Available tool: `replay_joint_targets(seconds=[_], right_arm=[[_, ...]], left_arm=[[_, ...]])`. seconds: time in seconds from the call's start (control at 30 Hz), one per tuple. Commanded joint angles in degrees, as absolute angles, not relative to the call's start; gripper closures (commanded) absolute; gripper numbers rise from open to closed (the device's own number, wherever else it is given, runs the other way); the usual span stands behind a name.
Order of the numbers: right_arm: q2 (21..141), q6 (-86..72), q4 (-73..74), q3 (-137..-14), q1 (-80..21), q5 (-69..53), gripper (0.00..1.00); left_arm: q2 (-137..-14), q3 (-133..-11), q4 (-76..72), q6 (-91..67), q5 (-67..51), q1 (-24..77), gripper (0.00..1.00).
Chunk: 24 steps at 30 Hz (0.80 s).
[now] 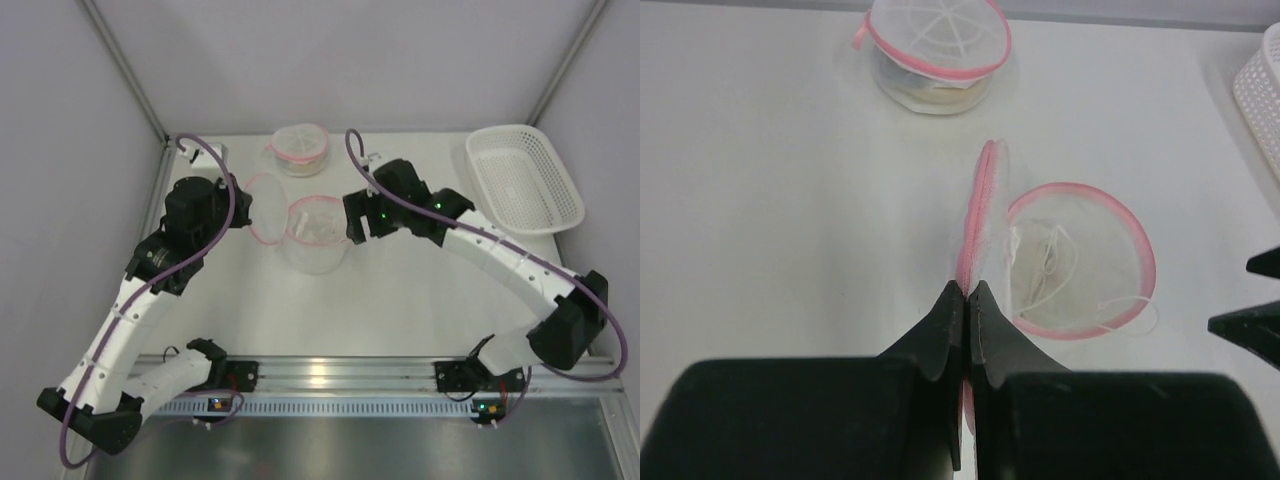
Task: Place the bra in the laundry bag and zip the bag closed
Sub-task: Adjust the bra in the laundry bag, then adjust the laundry bag at the center of the board.
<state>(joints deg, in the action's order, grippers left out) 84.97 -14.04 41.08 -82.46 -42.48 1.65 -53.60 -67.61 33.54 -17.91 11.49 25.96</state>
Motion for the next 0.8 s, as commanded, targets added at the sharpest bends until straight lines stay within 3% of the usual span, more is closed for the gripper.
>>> replay_joint_targets(seconds=[0.0,0.1,0.17,0.27,0.43,0.77], right_arm=[[75.88,-22.40,31.23,-70.60,-42.19,0.44,0.18],[71.04,-27.48,24.55,-62.16,-42.19,0.96,0.18],[69.09,-30.31,21.02,-58.03,-42.19,3.41,0.28],[67.76,-31.64,15.83,-56.25,-42.10,8.41,0.31],[74.08,-31.55,12.14,-59.67,-42.10,12.83,0.29],[92.62,-30.23,13.80,-69.34,-42.19,16.88,0.42]], left_arm=[[-52.56,-67.94,32.26,-18.11,12.13,25.75,1.00],[-52.38,-68.11,32.17,-18.19,11.78,25.75,1.00],[-52.12,-68.47,32.26,-18.02,11.25,25.75,1.00],[-51.33,-68.64,32.26,-18.28,9.58,25.75,1.00],[-50.89,-67.85,32.34,-18.02,9.40,25.75,1.00],[-50.89,-67.41,32.34,-17.31,10.63,25.75,1.00]])
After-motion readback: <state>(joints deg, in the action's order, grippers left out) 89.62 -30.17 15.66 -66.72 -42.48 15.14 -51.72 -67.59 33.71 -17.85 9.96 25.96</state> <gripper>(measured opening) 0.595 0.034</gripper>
